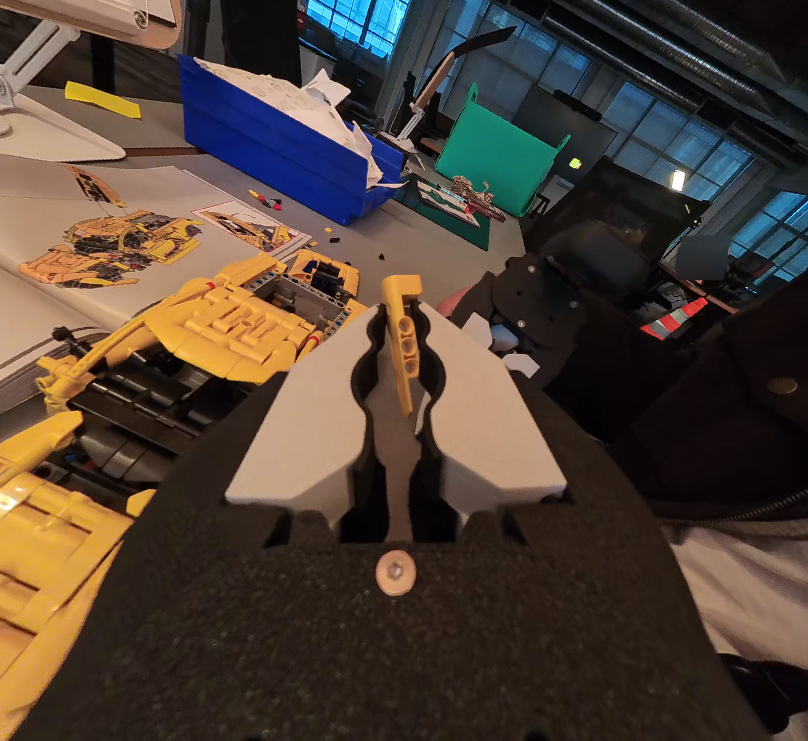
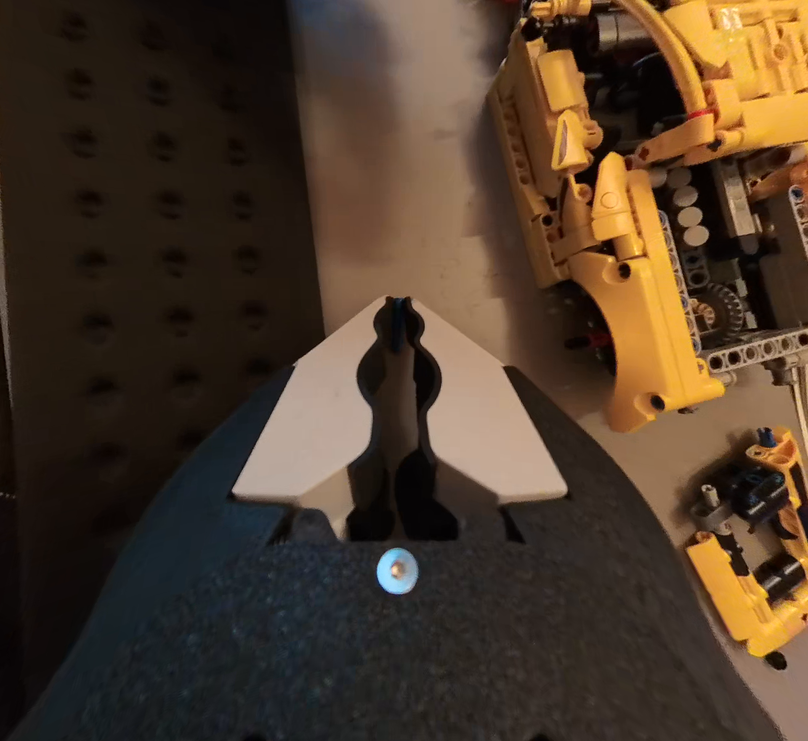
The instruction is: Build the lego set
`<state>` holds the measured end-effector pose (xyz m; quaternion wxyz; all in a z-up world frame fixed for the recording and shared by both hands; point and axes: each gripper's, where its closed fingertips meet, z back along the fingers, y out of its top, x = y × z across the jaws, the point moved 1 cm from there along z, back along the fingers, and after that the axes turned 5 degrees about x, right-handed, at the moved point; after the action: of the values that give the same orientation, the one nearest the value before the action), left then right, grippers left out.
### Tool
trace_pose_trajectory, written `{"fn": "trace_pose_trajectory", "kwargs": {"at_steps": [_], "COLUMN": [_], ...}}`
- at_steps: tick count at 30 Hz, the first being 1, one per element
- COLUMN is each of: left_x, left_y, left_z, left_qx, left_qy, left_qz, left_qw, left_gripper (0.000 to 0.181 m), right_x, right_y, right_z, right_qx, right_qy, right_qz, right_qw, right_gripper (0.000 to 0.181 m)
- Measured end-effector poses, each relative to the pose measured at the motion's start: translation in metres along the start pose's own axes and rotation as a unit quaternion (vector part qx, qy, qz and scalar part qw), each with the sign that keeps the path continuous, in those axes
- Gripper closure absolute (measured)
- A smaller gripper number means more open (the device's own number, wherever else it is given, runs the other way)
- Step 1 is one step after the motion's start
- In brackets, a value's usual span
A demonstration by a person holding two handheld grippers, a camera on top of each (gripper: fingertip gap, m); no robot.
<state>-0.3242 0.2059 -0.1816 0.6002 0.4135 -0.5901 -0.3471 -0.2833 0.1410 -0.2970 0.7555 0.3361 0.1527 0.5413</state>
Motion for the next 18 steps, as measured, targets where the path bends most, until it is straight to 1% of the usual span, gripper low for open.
{"fn": "trace_pose_trajectory", "kwargs": {"at_steps": [1, 2, 3, 4, 5, 6, 7, 8, 9, 10, 11, 13, 15, 18], "left_x": [0.000, 0.001, 0.003, 0.004, 0.005, 0.006, 0.008, 0.010, 0.014, 0.018, 0.021, 0.022, 0.019, 0.017], "left_y": [0.000, 0.000, 0.001, 0.002, 0.003, 0.003, 0.002, 0.000, -0.002, -0.004, -0.006, -0.008, -0.009, -0.010], "left_z": [0.000, 0.000, 0.000, 0.000, 0.000, -0.001, -0.002, -0.003, -0.004, -0.006, -0.007, -0.009, -0.008, -0.008], "left_qx": [0.000, 0.001, 0.004, 0.008, 0.010, 0.010, 0.007, 0.004, -0.002, -0.007, -0.012, -0.017, -0.021, -0.027], "left_qy": [-0.001, -0.003, -0.007, -0.010, -0.011, -0.013, -0.015, -0.022, -0.031, -0.039, -0.046, -0.045, -0.036, -0.035], "left_qz": [0.000, -0.001, -0.003, -0.007, -0.010, -0.013, -0.015, -0.017, -0.018, -0.020, -0.024, -0.032, -0.033, -0.018], "left_qw": [1.000, 1.000, 1.000, 1.000, 1.000, 1.000, 1.000, 1.000, 0.999, 0.999, 0.999, 0.998, 0.999, 0.999], "left_gripper": [0.170, 0.171, 0.171, 0.171, 0.171, 0.170, 0.171, 0.171, 0.171, 0.171, 0.171, 0.171, 0.171, 0.171], "right_x": [0.004, 0.012, 0.021, 0.034, 0.047, 0.059, 0.067, 0.067, 0.065, 0.066, 0.066, 0.065, 0.064, 0.065], "right_y": [0.000, 0.005, 0.019, 0.040, 0.062, 0.083, 0.101, 0.116, 0.126, 0.130, 0.131, 0.133, 0.132, 0.130], "right_z": [0.000, 0.001, 0.007, 0.019, 0.037, 0.058, 0.077, 0.089, 0.091, 0.084, 0.076, 0.070, 0.065, 0.062], "right_qx": [-0.005, 0.008, 0.055, 0.129, 0.214, 0.305, 0.395, 0.464, 0.502, 0.510, 0.510, 0.516, 0.500, 0.492], "right_qy": [-0.006, -0.018, -0.029, -0.050, -0.068, -0.080, -0.073, -0.038, -0.008, -0.002, -0.004, -0.002, -0.009, -0.031], "right_qz": [-0.006, -0.023, -0.049, -0.083, -0.123, -0.166, -0.210, -0.236, -0.258, -0.280, -0.295, -0.311, -0.308, -0.300], "right_qw": [1.000, 1.000, 0.997, 0.987, 0.967, 0.934, 0.892, 0.853, 0.825, 0.813, 0.808, 0.798, 0.809, 0.817], "right_gripper": [0.177, 0.176, 0.177, 0.177, 0.177, 0.177, 0.178, 0.178, 0.178, 0.178, 0.177, 0.178, 0.178, 0.177]}}
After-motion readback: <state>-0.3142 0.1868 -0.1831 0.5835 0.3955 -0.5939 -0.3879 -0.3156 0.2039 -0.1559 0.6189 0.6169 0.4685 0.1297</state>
